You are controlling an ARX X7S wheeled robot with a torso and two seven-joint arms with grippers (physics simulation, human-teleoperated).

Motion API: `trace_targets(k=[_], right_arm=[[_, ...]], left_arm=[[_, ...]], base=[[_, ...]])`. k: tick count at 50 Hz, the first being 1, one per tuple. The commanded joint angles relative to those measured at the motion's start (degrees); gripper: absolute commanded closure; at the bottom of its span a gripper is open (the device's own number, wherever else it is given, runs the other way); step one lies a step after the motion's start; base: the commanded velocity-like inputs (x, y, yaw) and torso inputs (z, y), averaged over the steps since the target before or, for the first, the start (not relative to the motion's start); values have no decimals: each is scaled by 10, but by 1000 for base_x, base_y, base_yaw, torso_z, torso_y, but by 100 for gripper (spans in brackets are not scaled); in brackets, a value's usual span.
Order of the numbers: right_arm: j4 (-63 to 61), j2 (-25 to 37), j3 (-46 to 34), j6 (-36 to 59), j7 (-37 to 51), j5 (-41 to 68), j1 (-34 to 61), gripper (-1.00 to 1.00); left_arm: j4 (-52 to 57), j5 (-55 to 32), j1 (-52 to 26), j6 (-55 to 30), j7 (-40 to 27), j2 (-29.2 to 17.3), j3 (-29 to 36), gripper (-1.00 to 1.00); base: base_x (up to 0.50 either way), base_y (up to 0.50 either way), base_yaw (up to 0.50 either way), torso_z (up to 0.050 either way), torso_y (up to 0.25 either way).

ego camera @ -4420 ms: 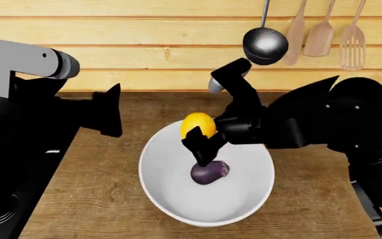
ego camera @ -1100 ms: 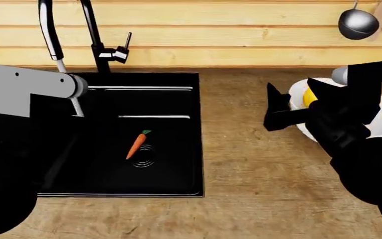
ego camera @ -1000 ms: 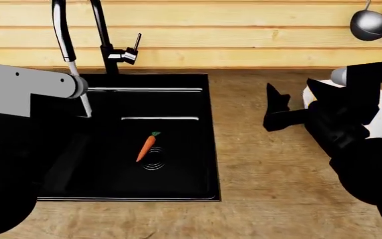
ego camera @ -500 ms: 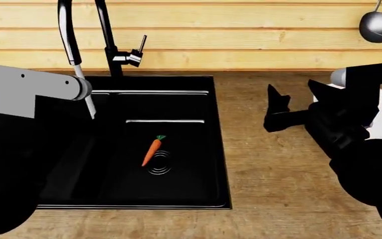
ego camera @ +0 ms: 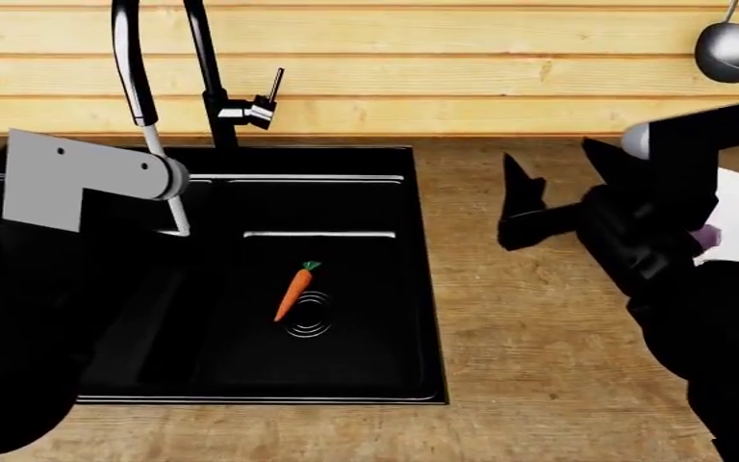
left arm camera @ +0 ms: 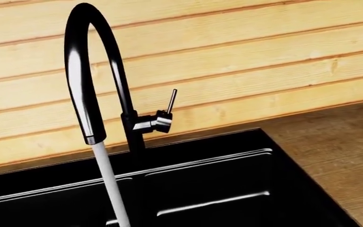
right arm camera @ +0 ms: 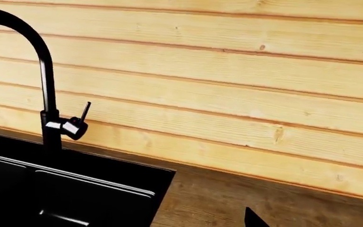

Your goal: Pick the eggplants and oranges from the sink and place them in one bowl. Place the carrot in the other bowl. Then turn off the sink faucet.

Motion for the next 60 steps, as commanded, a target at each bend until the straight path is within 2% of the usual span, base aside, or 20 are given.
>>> trace_targets(k=[1, 9, 19, 25, 27, 30, 34, 36, 37, 41, 43, 45, 49, 51, 57, 58, 60], right_arm=[[-32, -81, 84, 100, -97, -127, -10, -100], [-35, -78, 84, 107, -96, -123, -3, -100], [-32, -75, 87, 104, -94, -122, -9, -100], [-28, -73, 86, 103, -93, -122, -6, -100], [-32, -73, 87, 104, -92, -121, -8, -100], [-35, -73, 90, 100, -91, -120, -8, -100], [-37, -75, 92, 93, -91, -120, -12, -100], [-40, -75, 93, 93, -91, -118, -16, -100], [-39, -75, 94, 93, -91, -118, -17, -100], [-38, -74, 90, 96, -90, -117, -14, -100], [-42, -73, 90, 101, -89, -115, -16, -100], [-42, -74, 92, 98, -89, -115, -20, -100], [-35, -74, 89, 88, -89, -117, -29, -100], [-34, -73, 88, 90, -89, -117, -28, -100], [-17, -76, 84, 63, -91, -122, -45, -100], [-13, -77, 83, 58, -92, -123, -48, -100], [-8, -77, 82, 55, -93, -123, -48, -100]], left_arm=[[-9, 22, 22, -37, 7, 34, -42, -100], [-42, 42, -3, -38, 20, 52, -27, -100], [-147, 88, -62, -45, 83, 115, 32, -100], [-231, 79, -115, -96, 71, 162, 65, -100], [-268, 130, -133, -82, 114, 175, 104, -100], [-316, 139, -141, -78, 134, 195, 115, -100], [-370, 193, -162, -59, 161, 216, 155, -100], [-408, 193, -171, -53, 171, 231, 151, -100], [-449, 160, -175, -71, 167, 246, 129, -100], [-540, 156, -202, -83, 207, 278, 137, -100], [-582, 191, -226, -91, 251, 285, 185, -100], [-638, 206, -243, -92, 283, 298, 204, -100], [-809, 261, -286, -34, 364, 351, 241, -100], [-860, 291, -294, -2, 405, 369, 269, -100], [-1001, 327, -299, 53, 458, 416, 294, -100], [-1059, 334, -312, 58, 468, 438, 297, -100], [-1080, 351, -312, 77, 479, 449, 298, -100]], base=[[0, 0, 0, 0, 0], [0, 0, 0, 0, 0], [0, 0, 0, 0, 0], [0, 0, 0, 0, 0], [0, 0, 0, 0, 0], [0, 0, 0, 0, 0], [0, 0, 0, 0, 0], [0, 0, 0, 0, 0], [0, 0, 0, 0, 0], [0, 0, 0, 0, 0], [0, 0, 0, 0, 0], [0, 0, 0, 0, 0], [0, 0, 0, 0, 0], [0, 0, 0, 0, 0], [0, 0, 0, 0, 0], [0, 0, 0, 0, 0], [0, 0, 0, 0, 0]])
